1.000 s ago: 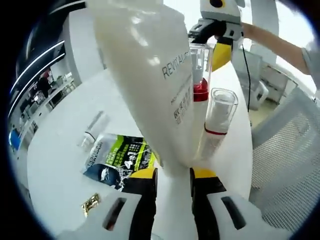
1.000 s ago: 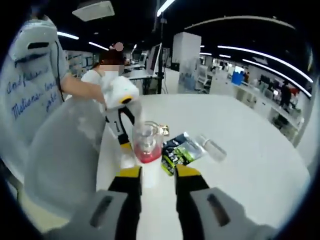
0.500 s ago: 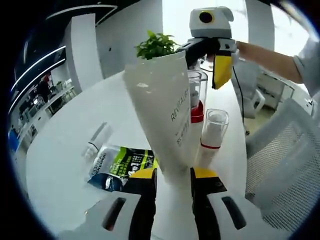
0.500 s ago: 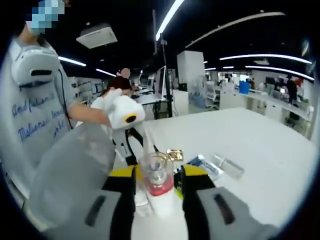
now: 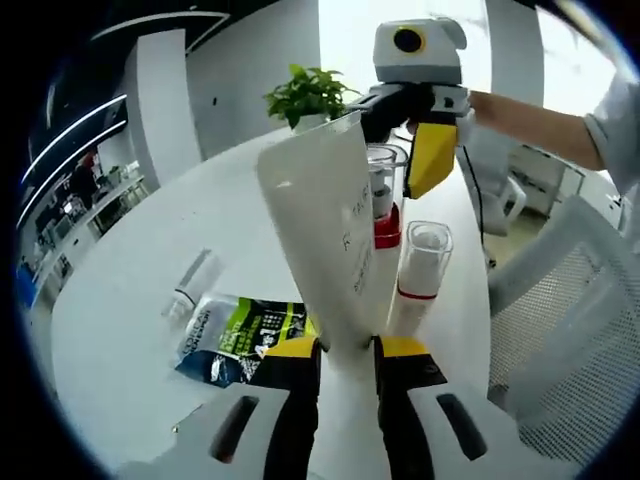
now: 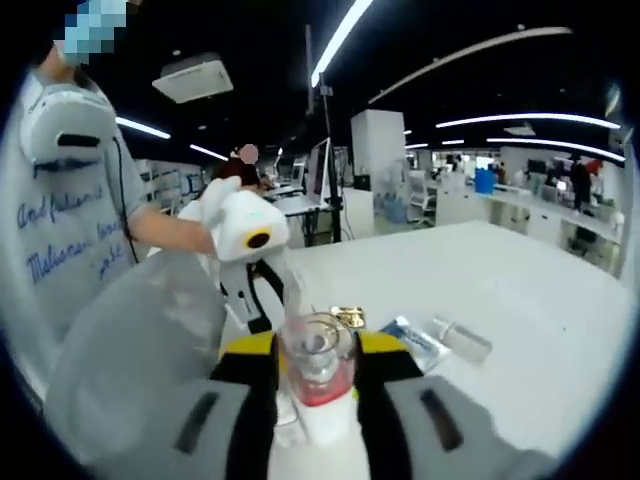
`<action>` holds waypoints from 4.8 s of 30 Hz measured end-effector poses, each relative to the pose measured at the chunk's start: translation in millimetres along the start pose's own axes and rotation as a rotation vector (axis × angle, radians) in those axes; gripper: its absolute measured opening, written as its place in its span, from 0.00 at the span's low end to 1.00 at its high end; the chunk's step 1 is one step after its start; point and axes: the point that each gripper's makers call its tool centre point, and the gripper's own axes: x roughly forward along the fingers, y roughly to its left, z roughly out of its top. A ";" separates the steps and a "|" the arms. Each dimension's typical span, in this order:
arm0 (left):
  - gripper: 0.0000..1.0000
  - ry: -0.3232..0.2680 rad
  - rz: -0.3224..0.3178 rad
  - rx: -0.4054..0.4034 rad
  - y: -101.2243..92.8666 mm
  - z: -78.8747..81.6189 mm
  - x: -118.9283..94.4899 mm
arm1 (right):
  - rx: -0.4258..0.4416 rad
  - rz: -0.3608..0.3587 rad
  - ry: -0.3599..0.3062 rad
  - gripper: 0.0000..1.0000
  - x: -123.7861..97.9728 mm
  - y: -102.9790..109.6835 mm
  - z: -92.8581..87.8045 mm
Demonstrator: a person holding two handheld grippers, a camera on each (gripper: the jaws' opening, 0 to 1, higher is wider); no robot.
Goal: Arrange the skincare products in the storage area until every visible bottle or jar stands upright without overlapping.
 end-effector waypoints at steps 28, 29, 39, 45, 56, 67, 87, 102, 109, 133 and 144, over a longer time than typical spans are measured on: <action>0.23 -0.039 -0.050 0.107 2.6 7.5 1.9 | 0.096 -0.337 0.096 0.35 -19.8 -10.6 -21.3; 0.22 -0.042 -0.057 0.110 1.6 8.0 2.3 | 0.109 -0.344 0.106 0.35 -21.6 -8.0 -25.0; 0.17 -0.048 -0.114 0.143 -1.2 6.4 3.6 | 0.241 -0.393 0.114 0.34 -29.5 14.0 -47.5; 0.17 -0.049 -0.148 0.187 -2.0 6.2 3.9 | 0.262 -0.417 0.103 0.33 -29.8 11.9 -47.3; 0.25 -0.041 -0.169 0.216 1.4 2.6 5.3 | 0.283 -0.406 0.169 0.37 -33.7 14.3 -56.8; 0.26 0.090 -0.078 0.127 10.1 -36.0 -20.4 | 0.245 -0.361 0.434 0.26 -24.7 36.6 -108.5; 0.25 0.097 -0.149 0.086 -64.7 -25.6 18.7 | 0.247 -0.325 0.485 0.15 -8.7 40.5 -121.6; 0.23 0.058 -0.147 0.068 -72.9 -15.7 27.3 | 0.188 -0.308 0.521 0.11 -2.3 29.1 -126.5; 0.23 0.063 -0.150 0.067 -72.8 -17.3 26.7 | 0.169 -0.293 0.529 0.10 1.2 26.2 -129.0; 0.22 0.069 -0.123 0.038 -68.0 -17.3 9.9 | 0.211 -0.332 0.491 0.28 -16.9 37.3 -109.4; 0.32 0.055 -0.019 -0.036 -50.1 -19.9 -21.9 | 0.209 -0.403 0.457 0.46 -27.3 40.5 -89.2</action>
